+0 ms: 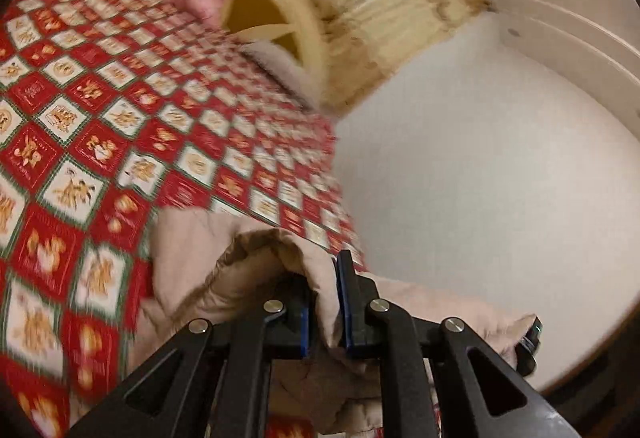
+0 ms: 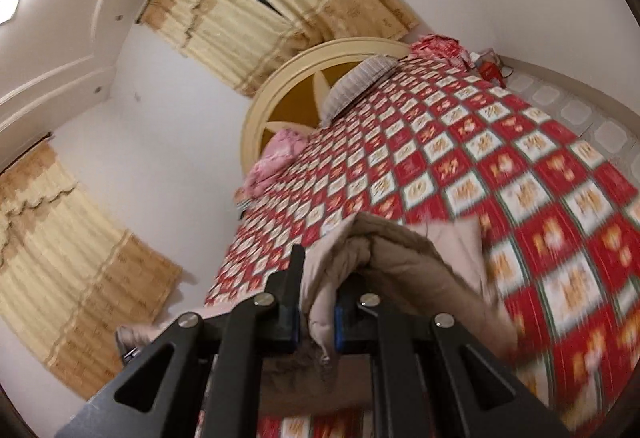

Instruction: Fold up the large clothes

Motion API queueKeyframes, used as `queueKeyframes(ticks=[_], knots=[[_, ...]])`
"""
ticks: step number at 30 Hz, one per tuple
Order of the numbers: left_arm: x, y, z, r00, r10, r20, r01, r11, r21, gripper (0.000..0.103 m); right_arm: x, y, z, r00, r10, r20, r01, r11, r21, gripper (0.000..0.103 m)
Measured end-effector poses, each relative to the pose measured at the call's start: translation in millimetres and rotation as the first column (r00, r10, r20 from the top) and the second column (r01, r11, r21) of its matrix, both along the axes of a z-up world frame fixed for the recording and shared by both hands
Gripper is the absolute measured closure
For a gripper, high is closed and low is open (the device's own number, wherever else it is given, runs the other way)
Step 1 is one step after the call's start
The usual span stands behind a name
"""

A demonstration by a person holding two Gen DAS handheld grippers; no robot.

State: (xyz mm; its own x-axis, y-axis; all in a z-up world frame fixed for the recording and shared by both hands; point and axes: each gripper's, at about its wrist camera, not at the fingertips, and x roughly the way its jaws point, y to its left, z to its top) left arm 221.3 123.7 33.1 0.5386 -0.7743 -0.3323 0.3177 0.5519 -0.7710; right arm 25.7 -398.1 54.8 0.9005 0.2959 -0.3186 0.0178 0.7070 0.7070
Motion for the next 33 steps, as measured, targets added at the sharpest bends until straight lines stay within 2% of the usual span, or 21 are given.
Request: queueKeyframes(ticks=[2, 5, 7, 9, 10, 11, 14, 18, 19, 21, 22, 23, 24, 25, 26, 28, 29, 30, 32, 33], knots=[[48.5, -11.6, -20.0, 0.996, 0.056, -0.076, -0.053, 0.998, 0.033, 0.092, 44.2, -3.1, -12.0, 0.999, -0.029, -0.038, 0.028, 0.999, -0.033, 0.089], [98.6, -25.5, -52.6, 0.979, 0.117, -0.167, -0.101, 0.990, 0.102, 0.091, 97.5, -7.8, -43.1, 0.990, -0.089, -0.109, 0.078, 0.992, -0.097, 0.088], [130.1, -34.1, -85.5, 0.953, 0.168, -0.253, -0.128, 0.978, 0.168, 0.088, 134.3, -11.9, -75.6, 0.976, -0.137, -0.167, 0.116, 0.984, -0.132, 0.087], [152.6, -37.6, -116.0, 0.924, 0.186, -0.334, -0.127, 0.973, 0.191, 0.086, 159.0, -19.1, -107.8, 0.964, -0.164, -0.209, 0.141, 0.983, -0.118, 0.084], [158.0, -38.1, -126.7, 0.913, 0.185, -0.363, -0.125, 0.975, 0.183, 0.085, 172.4, -24.2, -132.9, 0.957, -0.176, -0.229, 0.158, 0.983, -0.095, 0.079], [163.0, -37.0, -139.7, 0.899, 0.179, -0.399, -0.124, 0.979, 0.159, 0.084, 177.9, -26.5, -144.3, 0.953, -0.186, -0.240, 0.169, 0.982, -0.088, 0.077], [169.3, -26.5, -158.1, 0.879, 0.122, -0.461, -0.114, 0.992, 0.047, 0.080, 192.0, -31.4, -187.0, 0.938, -0.186, -0.292, 0.182, 0.982, -0.043, 0.074], [168.3, 3.6, -156.7, 0.862, 0.063, -0.504, -0.129, 0.987, -0.096, 0.078, 187.7, -33.0, -194.4, 0.946, -0.175, -0.271, 0.175, 0.984, -0.025, 0.069], [166.8, 8.5, -152.9, 0.858, 0.070, -0.508, -0.141, 0.985, -0.102, 0.077, 186.2, -35.9, -193.9, 0.949, -0.162, -0.272, 0.166, 0.986, -0.009, 0.067], [161.8, 13.1, -135.2, 0.865, 0.111, -0.489, -0.157, 0.986, -0.054, 0.075, 181.3, -39.4, -186.3, 0.954, -0.140, -0.267, 0.152, 0.988, 0.027, 0.063], [156.7, 12.4, -115.7, 0.883, 0.170, -0.439, -0.172, 0.984, 0.036, 0.070, 175.2, -41.5, -178.4, 0.959, -0.138, -0.249, 0.154, 0.987, 0.045, 0.060], [153.3, 12.0, -102.0, 0.895, 0.224, -0.386, -0.192, 0.974, 0.119, 0.059, 172.0, -38.6, -171.5, 0.962, -0.143, -0.232, 0.159, 0.986, 0.052, 0.054], [149.6, 11.2, -87.3, 0.902, 0.277, -0.331, -0.220, 0.955, 0.199, 0.051, 165.0, -37.7, -159.1, 0.969, -0.153, -0.197, 0.166, 0.985, 0.055, 0.048], [142.8, 12.0, -69.3, 0.907, 0.332, -0.259, -0.264, 0.927, 0.265, 0.039, 150.0, -38.3, -139.2, 0.973, -0.178, -0.146, 0.186, 0.982, 0.039, 0.029], [137.9, 12.7, -58.1, 0.905, 0.369, -0.210, -0.301, 0.907, 0.295, 0.035, 139.0, -36.4, -123.3, 0.972, -0.211, -0.108, 0.213, 0.977, 0.009, 0.011], [127.4, 9.7, -36.5, 0.895, 0.430, -0.121, -0.365, 0.859, 0.359, 0.035, 118.2, -27.2, -94.0, 0.969, -0.244, -0.029, 0.241, 0.968, -0.065, 0.005], [121.4, 1.3, -26.3, 0.896, 0.438, -0.067, -0.377, 0.833, 0.404, 0.035, 115.0, -19.8, -80.5, 0.973, -0.231, -0.005, 0.229, 0.967, -0.110, 0.011], [117.7, -14.5, -18.4, 0.909, 0.417, -0.014, -0.365, 0.812, 0.456, 0.035, 114.9, -7.5, -66.3, 0.980, -0.198, 0.010, 0.197, 0.965, -0.171, 0.020], [114.6, -51.5, -12.8, 0.941, 0.334, 0.050, -0.311, 0.797, 0.517, 0.035, 120.1, 22.0, -47.0, 0.991, -0.136, -0.015, 0.124, 0.941, -0.314, 0.053], [112.4, -79.6, -11.8, 0.961, 0.267, 0.072, -0.262, 0.792, 0.551, 0.035, 126.7, 39.2, -42.0, 0.993, -0.115, -0.033, 0.094, 0.921, -0.377, 0.060]])
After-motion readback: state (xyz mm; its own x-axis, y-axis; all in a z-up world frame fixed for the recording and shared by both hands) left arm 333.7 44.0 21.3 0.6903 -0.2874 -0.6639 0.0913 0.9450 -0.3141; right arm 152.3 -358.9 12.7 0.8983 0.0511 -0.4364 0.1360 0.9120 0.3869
